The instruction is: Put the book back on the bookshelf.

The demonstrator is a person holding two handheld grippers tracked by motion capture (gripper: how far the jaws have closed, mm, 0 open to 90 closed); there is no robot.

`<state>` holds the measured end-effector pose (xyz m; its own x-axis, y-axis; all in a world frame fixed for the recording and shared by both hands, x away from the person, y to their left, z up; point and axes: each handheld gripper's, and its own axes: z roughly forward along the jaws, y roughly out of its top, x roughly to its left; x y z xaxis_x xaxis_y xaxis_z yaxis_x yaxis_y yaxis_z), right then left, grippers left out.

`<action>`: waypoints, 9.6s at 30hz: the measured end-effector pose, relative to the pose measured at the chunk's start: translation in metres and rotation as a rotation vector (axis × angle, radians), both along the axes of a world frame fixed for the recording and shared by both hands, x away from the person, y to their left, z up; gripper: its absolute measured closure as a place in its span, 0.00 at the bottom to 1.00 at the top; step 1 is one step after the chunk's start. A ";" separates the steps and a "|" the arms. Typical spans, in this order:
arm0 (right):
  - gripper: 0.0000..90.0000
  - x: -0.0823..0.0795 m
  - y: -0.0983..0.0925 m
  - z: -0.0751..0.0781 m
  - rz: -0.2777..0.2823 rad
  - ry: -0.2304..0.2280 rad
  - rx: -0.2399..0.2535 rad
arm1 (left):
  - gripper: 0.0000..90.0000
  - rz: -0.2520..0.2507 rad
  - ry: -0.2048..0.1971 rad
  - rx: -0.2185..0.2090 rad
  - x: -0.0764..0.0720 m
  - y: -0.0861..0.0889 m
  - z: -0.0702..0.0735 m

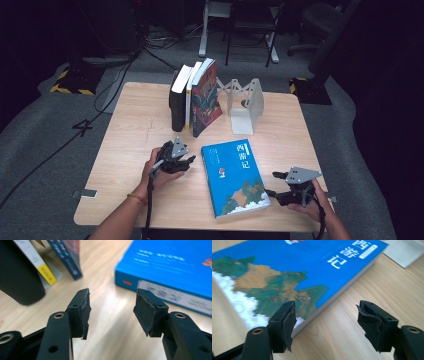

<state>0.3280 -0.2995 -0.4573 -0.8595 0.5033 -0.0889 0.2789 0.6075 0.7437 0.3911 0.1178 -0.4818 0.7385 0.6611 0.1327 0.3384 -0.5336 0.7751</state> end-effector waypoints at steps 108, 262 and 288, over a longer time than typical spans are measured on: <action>0.27 0.004 0.017 -0.030 0.113 0.094 -0.076 | 0.27 -0.150 0.192 0.005 -0.058 0.013 -0.022; 0.86 0.014 0.082 0.017 0.169 -0.182 -0.019 | 0.57 -0.201 0.024 0.013 -0.026 -0.008 0.029; 0.63 0.021 0.081 0.013 0.179 -0.174 -0.008 | 0.85 -0.375 -0.058 0.023 -0.070 -0.028 0.048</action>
<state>0.3491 -0.2188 -0.4443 -0.9062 0.3433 -0.2469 0.0342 0.6415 0.7664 0.3216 0.0898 -0.4339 0.9194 0.3426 0.1933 0.0719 -0.6296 0.7736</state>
